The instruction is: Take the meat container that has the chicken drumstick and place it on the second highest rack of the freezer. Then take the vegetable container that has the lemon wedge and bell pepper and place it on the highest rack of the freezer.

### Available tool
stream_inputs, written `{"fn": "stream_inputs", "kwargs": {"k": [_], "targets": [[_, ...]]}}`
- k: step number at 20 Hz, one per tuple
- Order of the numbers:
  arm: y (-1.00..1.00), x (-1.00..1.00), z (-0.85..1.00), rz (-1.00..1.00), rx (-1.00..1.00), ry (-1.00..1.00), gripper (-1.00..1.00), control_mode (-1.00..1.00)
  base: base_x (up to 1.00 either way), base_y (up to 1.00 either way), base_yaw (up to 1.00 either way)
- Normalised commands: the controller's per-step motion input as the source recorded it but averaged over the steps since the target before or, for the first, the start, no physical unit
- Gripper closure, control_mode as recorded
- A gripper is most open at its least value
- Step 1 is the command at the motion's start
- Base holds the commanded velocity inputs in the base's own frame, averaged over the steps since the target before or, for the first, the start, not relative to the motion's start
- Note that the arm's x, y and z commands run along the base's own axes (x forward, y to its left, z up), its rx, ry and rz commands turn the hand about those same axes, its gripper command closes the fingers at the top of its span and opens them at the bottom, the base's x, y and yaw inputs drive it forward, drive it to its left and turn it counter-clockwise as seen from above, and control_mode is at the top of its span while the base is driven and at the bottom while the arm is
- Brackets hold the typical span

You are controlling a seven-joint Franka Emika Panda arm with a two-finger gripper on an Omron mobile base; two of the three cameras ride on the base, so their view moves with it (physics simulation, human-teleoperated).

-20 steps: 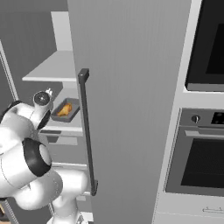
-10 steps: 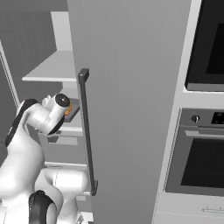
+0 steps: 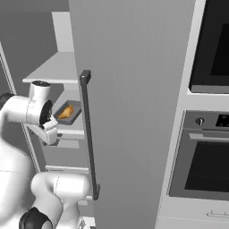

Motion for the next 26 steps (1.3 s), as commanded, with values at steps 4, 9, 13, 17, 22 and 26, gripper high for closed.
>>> {"fn": "stream_inputs", "kwargs": {"k": [4, 9, 13, 17, 22, 26], "targets": [[-0.83, -0.94, 0.06, 0.47, -0.33, -0.01, -1.00, -1.00, 0.00, 0.00, 0.00], [-0.99, -0.76, 0.14, 0.40, -0.14, -0.04, -1.00, -1.00, 0.00, 0.00, 0.00], [-0.77, -0.25, 0.37, 0.31, -0.02, -0.02, -1.00, -1.00, 0.00, 0.00, 0.00], [-0.22, 0.16, 0.12, 0.14, 0.03, 0.01, -1.00, -1.00, 0.00, 0.00, 0.00], [0.02, -0.01, -0.03, 0.00, 0.02, 0.00, -1.00, -1.00, 0.00, 0.00, 0.00], [0.00, -0.17, -0.12, 0.00, 0.06, -0.01, -1.00, 1.00, -0.08, 0.00, 0.00]]}}
